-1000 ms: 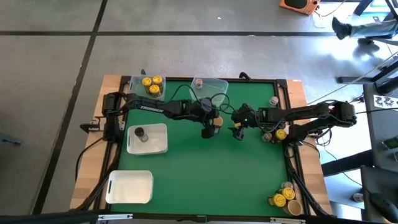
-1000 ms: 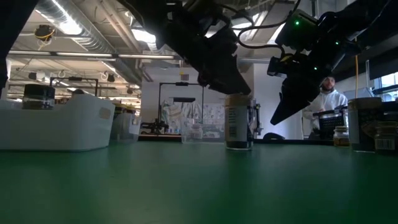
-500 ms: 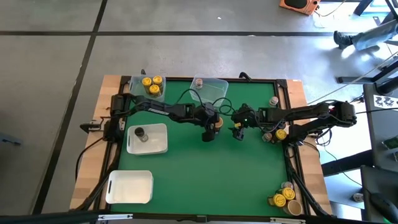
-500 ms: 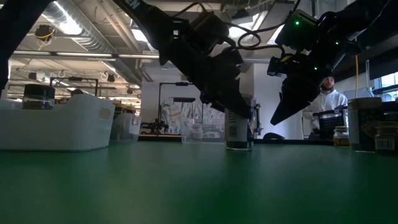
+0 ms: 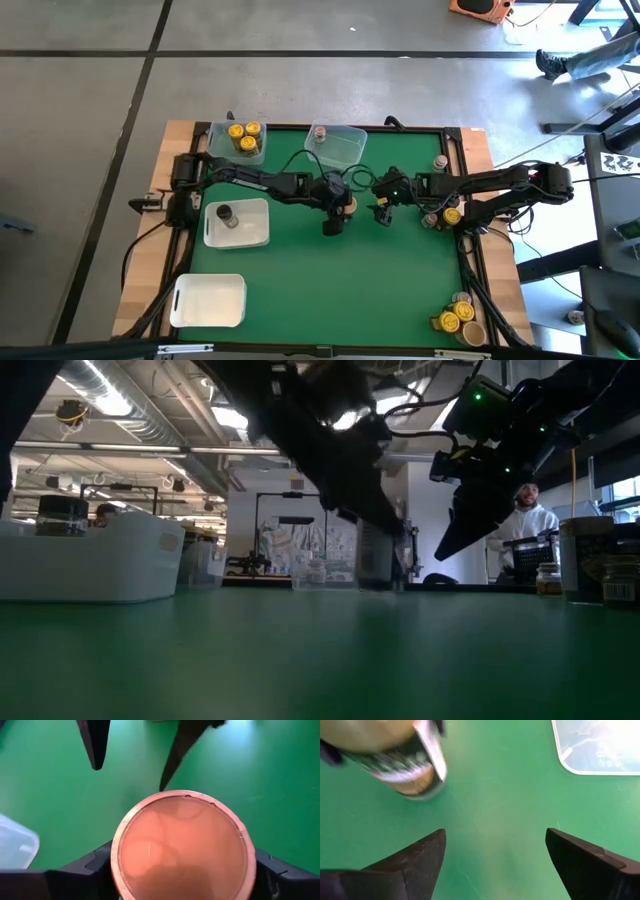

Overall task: Sort spices by type
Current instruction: Put the gold seasoning bottle into the bottom white bin

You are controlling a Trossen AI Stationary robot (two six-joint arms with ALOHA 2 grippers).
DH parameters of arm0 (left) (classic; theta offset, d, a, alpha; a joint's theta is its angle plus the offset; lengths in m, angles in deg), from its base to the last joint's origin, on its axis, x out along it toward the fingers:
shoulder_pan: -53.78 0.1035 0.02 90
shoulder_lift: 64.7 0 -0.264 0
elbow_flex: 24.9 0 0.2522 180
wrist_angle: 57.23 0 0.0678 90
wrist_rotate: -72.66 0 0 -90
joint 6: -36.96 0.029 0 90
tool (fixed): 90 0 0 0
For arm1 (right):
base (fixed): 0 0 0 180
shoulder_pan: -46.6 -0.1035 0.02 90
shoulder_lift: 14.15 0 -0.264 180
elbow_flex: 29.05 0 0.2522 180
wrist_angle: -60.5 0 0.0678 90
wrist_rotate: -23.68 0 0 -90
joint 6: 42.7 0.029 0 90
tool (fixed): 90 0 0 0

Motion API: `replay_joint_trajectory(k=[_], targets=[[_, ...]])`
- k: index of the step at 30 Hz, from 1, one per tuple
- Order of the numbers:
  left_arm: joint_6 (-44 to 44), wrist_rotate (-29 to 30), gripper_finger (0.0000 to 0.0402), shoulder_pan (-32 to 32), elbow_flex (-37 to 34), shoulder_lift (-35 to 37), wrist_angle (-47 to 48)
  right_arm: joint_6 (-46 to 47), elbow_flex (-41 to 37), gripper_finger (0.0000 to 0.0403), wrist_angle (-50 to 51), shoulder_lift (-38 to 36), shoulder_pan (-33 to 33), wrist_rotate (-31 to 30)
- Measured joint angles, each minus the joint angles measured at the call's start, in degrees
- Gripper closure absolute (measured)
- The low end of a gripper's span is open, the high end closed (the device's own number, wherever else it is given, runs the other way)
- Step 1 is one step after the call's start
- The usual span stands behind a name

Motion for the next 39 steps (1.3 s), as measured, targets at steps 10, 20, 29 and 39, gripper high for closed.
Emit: replay_joint_trajectory(k=[10, 20, 29, 39], targets=[[-4.3, 2.6, 0.0126, -5.1, 0.0, 8.0, 6.4, -1.0, 0.0, 0.0063, -0.3, 0.0, 0.0, 0.0], [-10.1, 10.3, 0.0125, -11.4, 0.0, 15.2, 17.7, -1.4, 0.0, 0.0063, -1.5, 0.0, 0.0, 0.0], [-21.1, 15.0, 0.0124, -18.2, 0.0, 22.0, 32.8, -1.3, 0.0, 0.0063, -4.0, 0.0, 0.0, 0.0], [-41.2, 16.6, 0.0124, -31.4, 0.0, 27.9, 44.3, -1.3, 0.0, 0.0063, -4.0, 0.0, 0.0, 0.0]])
